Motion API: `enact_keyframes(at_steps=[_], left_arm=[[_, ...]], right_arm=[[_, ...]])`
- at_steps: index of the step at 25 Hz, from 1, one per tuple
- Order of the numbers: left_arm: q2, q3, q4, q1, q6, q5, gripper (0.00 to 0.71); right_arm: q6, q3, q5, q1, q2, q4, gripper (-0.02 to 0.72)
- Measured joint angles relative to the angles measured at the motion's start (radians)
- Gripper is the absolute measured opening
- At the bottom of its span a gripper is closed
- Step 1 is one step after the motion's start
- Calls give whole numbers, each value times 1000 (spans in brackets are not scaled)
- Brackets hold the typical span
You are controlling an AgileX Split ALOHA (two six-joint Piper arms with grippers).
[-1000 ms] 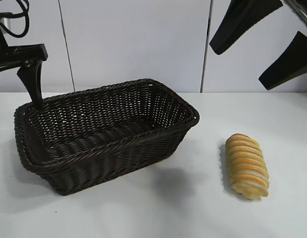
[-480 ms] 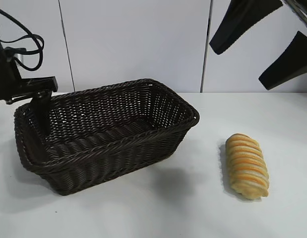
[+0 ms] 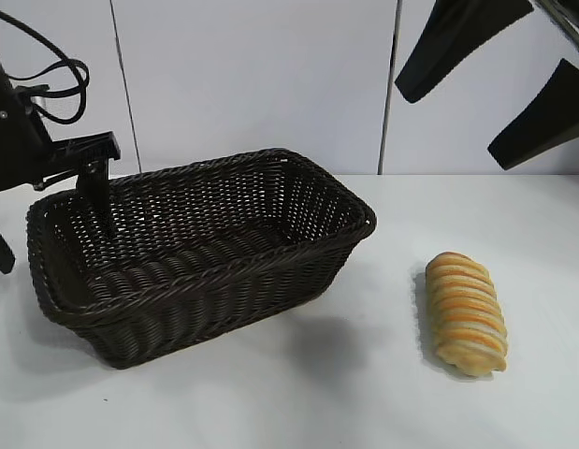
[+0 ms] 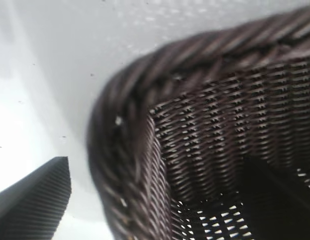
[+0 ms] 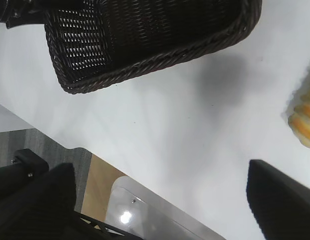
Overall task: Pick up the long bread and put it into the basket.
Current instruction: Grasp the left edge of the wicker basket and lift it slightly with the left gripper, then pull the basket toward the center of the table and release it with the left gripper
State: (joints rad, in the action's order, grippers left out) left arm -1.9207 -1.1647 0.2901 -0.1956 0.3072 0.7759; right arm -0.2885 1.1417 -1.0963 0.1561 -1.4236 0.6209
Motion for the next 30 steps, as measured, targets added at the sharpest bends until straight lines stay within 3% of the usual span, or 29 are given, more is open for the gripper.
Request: enact_keyframes(at_steps=[2,3,6,8,15,25,30], left_arm=[[0,0,13,0,-1,-16,628],[0,0,16,0,-3,-20,582],[0,0,19,0,-5,-20,232],[0,0,36,0,3,-22,104],[0,-9,39,2,1,12,102],[0,-230,39,49,-224,352,101],[0,-354,42,48,-302,432,101]], right_arm=[[0,0,0,0,0,0,639],[0,0,0,0,0,0,639],[0,0,0,0,0,-1,639],[0,0,0,0,0,-1,639],[0,0,0,0,0,-1,639],[0,0,0,0,0,-1,639],[1,0,4,0,0,-1,639]])
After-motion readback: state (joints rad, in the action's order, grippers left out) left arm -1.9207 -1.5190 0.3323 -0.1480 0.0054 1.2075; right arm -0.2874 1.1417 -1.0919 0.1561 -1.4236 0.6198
